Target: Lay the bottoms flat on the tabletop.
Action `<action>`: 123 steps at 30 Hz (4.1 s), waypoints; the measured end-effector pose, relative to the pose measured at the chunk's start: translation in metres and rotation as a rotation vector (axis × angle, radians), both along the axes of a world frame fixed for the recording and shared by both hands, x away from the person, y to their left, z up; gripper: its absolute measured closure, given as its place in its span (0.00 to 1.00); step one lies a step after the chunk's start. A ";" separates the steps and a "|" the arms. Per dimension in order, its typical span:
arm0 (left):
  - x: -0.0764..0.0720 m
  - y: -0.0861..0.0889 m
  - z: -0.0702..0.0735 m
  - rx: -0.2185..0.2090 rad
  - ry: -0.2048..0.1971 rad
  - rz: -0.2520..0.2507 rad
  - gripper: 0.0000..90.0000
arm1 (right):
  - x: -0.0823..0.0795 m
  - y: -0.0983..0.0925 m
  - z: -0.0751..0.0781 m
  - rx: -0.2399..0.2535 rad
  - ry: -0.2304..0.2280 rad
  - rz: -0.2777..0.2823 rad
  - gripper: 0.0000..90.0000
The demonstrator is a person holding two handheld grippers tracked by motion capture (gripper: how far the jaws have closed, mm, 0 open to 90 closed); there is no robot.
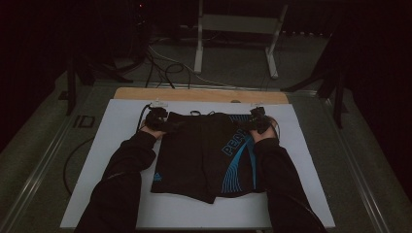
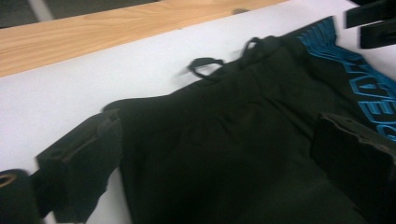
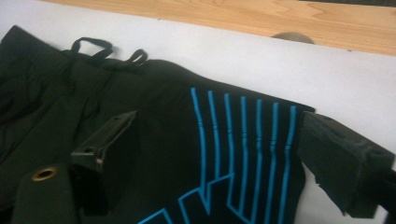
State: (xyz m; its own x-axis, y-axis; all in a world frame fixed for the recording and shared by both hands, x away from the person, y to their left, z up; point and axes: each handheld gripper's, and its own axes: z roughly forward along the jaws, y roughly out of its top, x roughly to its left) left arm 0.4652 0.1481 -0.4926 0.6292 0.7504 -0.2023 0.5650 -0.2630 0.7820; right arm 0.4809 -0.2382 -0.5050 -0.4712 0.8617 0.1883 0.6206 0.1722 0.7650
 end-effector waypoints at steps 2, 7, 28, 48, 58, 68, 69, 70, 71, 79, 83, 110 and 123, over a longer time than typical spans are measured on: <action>-0.001 0.000 0.001 0.001 0.004 -0.007 0.01 | -0.001 0.001 0.000 0.005 0.008 0.012 0.15; -0.005 0.000 0.005 -0.004 0.000 -0.024 0.01 | -0.005 0.004 0.003 0.010 -0.004 0.042 0.14; -0.024 -0.006 0.025 0.011 -0.035 -0.135 0.00 | -0.015 0.015 0.019 0.052 -0.021 0.149 0.11; -0.049 -0.001 0.032 0.023 -0.043 -0.205 0.00 | -0.036 0.022 0.023 0.050 -0.032 0.245 0.11; -0.062 0.004 0.022 0.036 -0.024 -0.224 0.00 | -0.049 0.024 0.015 0.049 -0.020 0.290 0.11; -0.084 0.010 0.016 0.009 -0.022 -0.260 0.00 | -0.065 0.025 0.008 0.077 0.000 0.338 0.11; -0.086 0.011 0.015 0.013 -0.021 -0.262 0.00 | -0.066 0.025 0.008 0.070 0.000 0.342 0.11; -0.086 0.011 0.015 0.013 -0.021 -0.262 0.00 | -0.066 0.025 0.008 0.070 0.000 0.342 0.11; -0.088 0.011 0.014 0.016 -0.021 -0.265 0.00 | -0.071 0.027 0.007 0.073 0.005 0.355 0.11; -0.100 0.016 0.009 0.032 -0.019 -0.268 0.00 | -0.086 0.028 0.008 0.070 -0.004 0.386 0.11; -0.108 0.022 0.010 0.023 -0.025 -0.267 0.00 | -0.098 0.025 0.010 0.067 -0.018 0.398 0.11; -0.179 0.053 -0.004 0.026 -0.011 -0.283 0.00 | -0.170 -0.022 0.001 0.021 -0.035 0.388 0.11; -0.203 0.076 -0.003 0.032 -0.027 -0.240 0.00 | -0.195 -0.043 -0.005 -0.008 -0.022 0.351 0.11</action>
